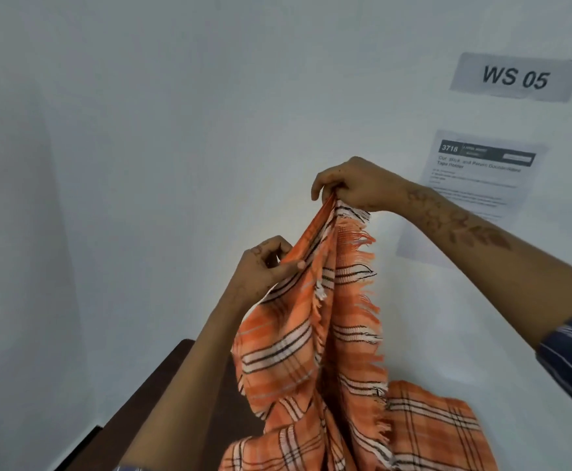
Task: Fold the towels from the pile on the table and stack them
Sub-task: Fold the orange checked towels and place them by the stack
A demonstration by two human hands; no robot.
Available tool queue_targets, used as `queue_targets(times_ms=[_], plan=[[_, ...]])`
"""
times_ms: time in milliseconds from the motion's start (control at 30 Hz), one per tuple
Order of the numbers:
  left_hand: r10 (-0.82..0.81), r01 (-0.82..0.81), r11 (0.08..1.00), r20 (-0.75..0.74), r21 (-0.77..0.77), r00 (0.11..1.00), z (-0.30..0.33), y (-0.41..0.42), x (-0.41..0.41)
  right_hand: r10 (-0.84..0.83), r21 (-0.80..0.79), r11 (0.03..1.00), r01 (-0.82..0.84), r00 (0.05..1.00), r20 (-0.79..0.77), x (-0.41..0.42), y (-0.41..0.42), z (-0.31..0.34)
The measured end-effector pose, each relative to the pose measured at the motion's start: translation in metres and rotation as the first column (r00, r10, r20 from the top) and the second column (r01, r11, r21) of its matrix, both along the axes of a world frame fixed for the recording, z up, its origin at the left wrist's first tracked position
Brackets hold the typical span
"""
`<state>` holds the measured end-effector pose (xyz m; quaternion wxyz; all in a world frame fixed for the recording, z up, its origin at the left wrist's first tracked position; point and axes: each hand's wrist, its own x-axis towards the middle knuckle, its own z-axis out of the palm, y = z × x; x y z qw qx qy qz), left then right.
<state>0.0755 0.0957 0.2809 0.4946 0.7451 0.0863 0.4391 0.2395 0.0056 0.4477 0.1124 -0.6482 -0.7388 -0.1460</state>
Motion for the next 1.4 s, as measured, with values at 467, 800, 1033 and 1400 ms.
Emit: queue_targets(times_ms=[467,800,1033,1400], plan=[[0.217,-0.225,0.942,0.059,0.251,0.974,-0.005,-0.002,-0.045,0.086,0.119,0.991,-0.067,0.983,-0.164,-0.021,0.019,0.008],[0.520,-0.380,0.767,-0.154,0.516,0.840,-0.070,-0.032,-0.036,0.094,0.096,0.993,-0.073,0.966,-0.242,-0.024,0.029,-0.039],[0.301,-0.346,0.937,-0.411,-0.040,0.861,-0.084,-0.043,-0.020,0.093,0.071,0.995,-0.076,0.956,-0.277,-0.028,0.026,-0.054],[0.493,-0.507,0.859,-0.382,0.069,0.782,-0.164,-0.070,-0.034,-0.081,0.252,0.950,0.185,0.923,-0.375,-0.027,0.023,-0.094]])
